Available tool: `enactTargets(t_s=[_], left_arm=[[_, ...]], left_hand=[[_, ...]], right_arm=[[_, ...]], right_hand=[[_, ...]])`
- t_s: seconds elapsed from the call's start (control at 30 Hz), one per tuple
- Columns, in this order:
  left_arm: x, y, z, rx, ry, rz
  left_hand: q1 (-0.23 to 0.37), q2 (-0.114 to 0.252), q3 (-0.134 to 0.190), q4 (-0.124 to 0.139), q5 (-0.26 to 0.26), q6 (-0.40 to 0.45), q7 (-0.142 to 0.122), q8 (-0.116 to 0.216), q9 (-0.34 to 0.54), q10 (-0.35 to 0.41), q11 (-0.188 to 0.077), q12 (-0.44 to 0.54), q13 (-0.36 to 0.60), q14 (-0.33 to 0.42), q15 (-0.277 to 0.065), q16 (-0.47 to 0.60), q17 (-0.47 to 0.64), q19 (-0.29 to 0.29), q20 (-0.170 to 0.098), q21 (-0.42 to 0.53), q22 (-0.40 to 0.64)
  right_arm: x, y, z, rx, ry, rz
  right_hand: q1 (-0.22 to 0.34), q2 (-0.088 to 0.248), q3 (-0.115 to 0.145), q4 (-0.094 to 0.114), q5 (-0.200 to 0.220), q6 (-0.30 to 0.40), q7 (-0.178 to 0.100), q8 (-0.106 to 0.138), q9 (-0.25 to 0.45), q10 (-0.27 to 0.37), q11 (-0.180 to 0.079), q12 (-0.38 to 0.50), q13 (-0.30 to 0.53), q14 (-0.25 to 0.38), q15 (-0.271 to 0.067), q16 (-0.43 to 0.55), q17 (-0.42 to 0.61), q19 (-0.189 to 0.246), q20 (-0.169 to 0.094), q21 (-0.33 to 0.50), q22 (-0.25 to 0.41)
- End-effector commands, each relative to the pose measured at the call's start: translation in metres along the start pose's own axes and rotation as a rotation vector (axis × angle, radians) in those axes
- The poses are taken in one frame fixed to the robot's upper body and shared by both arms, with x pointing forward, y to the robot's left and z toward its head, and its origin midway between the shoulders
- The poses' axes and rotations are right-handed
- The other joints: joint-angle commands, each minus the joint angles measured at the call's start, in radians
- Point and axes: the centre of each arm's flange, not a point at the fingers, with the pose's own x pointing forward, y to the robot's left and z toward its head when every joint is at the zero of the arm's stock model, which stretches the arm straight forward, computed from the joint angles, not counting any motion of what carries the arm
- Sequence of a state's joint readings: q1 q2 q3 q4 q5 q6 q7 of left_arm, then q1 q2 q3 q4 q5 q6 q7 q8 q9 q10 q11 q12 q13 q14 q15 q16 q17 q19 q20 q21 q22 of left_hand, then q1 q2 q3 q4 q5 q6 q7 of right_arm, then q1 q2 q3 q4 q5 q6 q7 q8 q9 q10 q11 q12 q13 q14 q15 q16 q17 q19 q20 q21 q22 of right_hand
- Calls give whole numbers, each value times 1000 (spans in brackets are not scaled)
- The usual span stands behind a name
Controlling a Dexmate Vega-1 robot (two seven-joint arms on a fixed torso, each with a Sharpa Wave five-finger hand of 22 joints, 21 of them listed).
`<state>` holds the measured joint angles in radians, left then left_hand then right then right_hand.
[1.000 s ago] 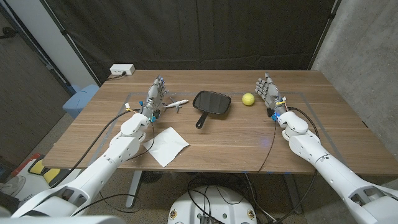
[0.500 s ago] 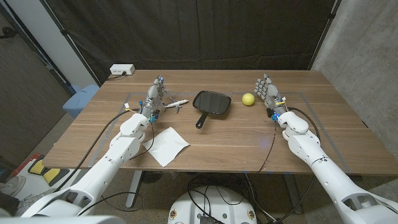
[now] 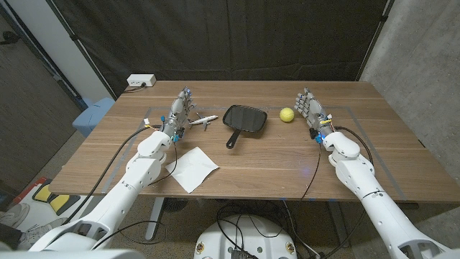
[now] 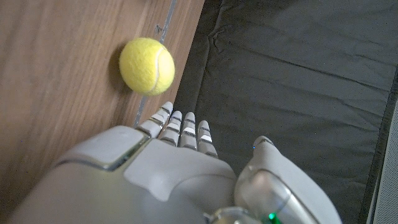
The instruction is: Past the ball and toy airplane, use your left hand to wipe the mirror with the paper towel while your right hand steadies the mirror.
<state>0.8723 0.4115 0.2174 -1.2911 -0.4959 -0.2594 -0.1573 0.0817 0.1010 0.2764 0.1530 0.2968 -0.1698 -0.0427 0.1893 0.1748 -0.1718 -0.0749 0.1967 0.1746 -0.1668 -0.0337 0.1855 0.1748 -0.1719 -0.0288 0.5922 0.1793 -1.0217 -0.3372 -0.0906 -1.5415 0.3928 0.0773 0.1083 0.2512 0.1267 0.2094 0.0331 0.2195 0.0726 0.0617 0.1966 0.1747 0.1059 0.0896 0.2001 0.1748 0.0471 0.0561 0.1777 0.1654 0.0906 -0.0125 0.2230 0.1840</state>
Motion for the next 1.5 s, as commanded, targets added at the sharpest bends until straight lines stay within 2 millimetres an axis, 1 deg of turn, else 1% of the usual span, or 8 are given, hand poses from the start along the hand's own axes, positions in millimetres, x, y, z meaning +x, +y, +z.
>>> enactTargets(t_s=[0.03,0.33,0.4,0.77,0.97,1.07,1.4,1.5], left_arm=[[-5,3,-1,8,-1,-38],[-13,4,4,79,-20,-65],[-15,5,6,93,-28,-66],[-27,7,17,207,-79,-80],[-32,7,23,269,-93,-92],[-34,6,26,300,-99,-99],[-40,5,36,417,-115,-129],[-44,6,41,467,-116,-115]], left_hand=[[3,26,2,-3,7,-99,-13,8,3,-95,11,10,4,-118,-19,4,1,-99,-25,1,3],[7,22,1,-5,6,-76,-28,13,4,-82,13,12,5,-106,-13,6,1,-92,-21,-1,3],[8,21,0,-6,6,-69,-31,15,4,-75,13,14,5,-101,-13,6,1,-86,-20,0,3],[28,12,2,-20,5,-19,-41,24,5,-28,18,25,5,-60,-9,12,-1,-55,-16,1,1],[38,6,2,-27,4,-5,-42,24,5,-16,19,26,5,-49,-9,11,-1,-47,-17,0,1],[42,4,2,-29,4,-3,-43,23,5,-11,21,26,5,-47,-10,11,-1,-44,-16,-1,0],[63,-9,2,-45,2,19,-54,23,5,16,22,30,6,-22,-10,12,-2,-32,-12,-5,0],[85,-21,2,-62,-2,44,-61,26,5,45,21,34,6,5,-6,14,-2,-24,15,-9,0]], right_arm=[[-34,10,2,-18,23,-32],[-53,22,-2,-22,66,-14],[-57,25,-3,-25,76,-9],[-74,40,-7,-35,126,21],[-79,45,-8,-42,151,46],[-80,47,-9,-38,163,62],[-81,57,-10,-48,223,134],[-81,60,-9,-48,242,155]], right_hand=[[27,1,10,-20,-6,28,-1,10,6,19,1,9,2,20,5,6,3,16,1,5,2],[70,-4,25,-58,-23,63,4,13,7,63,7,19,3,88,8,16,3,73,14,22,4],[77,-6,27,-66,-27,78,10,14,8,91,15,27,3,102,8,15,3,88,17,26,5],[99,-12,31,-95,-38,145,32,19,10,183,27,41,4,212,14,21,3,222,36,68,6],[102,-13,32,-102,-40,172,45,21,11,222,36,46,4,251,18,19,4,275,41,84,6],[103,-15,32,-107,-41,191,58,19,11,247,32,45,4,283,11,17,4,349,57,110,7],[101,-17,32,-110,-41,209,73,19,12,265,49,44,4,312,33,16,5,384,55,122,9],[101,-16,32,-110,-41,219,76,20,12,276,54,46,4,322,35,16,5,390,56,125,9]])
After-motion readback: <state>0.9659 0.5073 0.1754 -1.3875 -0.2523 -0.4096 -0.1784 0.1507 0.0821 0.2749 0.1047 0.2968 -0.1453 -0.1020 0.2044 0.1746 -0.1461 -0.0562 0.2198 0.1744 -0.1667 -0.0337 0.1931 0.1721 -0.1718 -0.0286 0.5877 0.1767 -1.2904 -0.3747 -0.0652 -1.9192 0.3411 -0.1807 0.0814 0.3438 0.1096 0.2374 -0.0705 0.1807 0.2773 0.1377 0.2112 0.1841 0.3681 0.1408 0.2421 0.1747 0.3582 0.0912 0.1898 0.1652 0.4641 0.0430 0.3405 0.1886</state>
